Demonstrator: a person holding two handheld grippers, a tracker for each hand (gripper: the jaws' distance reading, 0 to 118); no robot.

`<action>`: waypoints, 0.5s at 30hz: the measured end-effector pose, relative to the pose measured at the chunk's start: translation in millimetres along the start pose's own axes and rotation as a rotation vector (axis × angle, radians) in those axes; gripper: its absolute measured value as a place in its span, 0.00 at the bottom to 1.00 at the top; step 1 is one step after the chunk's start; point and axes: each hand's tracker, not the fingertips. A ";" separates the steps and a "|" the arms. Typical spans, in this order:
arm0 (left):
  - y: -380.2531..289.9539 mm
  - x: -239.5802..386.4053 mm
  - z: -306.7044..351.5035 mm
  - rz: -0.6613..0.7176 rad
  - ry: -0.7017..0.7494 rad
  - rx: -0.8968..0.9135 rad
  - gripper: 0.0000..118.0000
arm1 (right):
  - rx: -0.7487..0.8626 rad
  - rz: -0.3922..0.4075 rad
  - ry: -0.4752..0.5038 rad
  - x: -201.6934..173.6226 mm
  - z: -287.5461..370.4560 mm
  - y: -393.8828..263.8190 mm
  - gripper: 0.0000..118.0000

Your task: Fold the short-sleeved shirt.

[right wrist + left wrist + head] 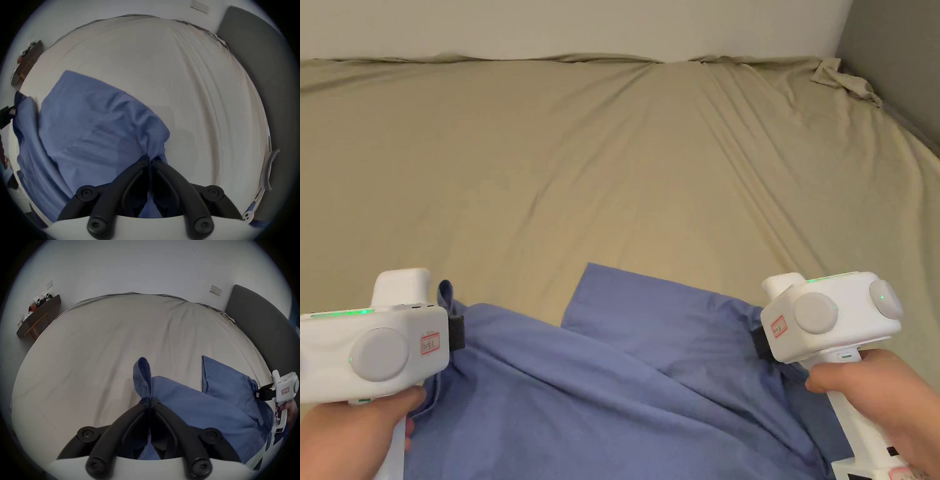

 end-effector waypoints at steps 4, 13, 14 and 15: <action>-2.3 -11.9 17.2 0.104 -0.024 0.000 0.00 | 0.192 -0.161 0.138 9.3 51.9 -8.2 0.05; 25.7 -46.1 137.9 0.225 -0.072 0.283 0.00 | 0.576 -0.164 0.038 3.5 211.2 -12.5 0.04; 34.0 -52.4 147.7 0.259 -0.059 0.326 0.00 | 0.591 -0.140 0.006 2.1 225.2 -6.8 0.04; 42.3 -59.5 155.8 0.295 -0.050 0.349 0.00 | 0.609 -0.122 -0.036 0.2 236.3 -2.5 0.04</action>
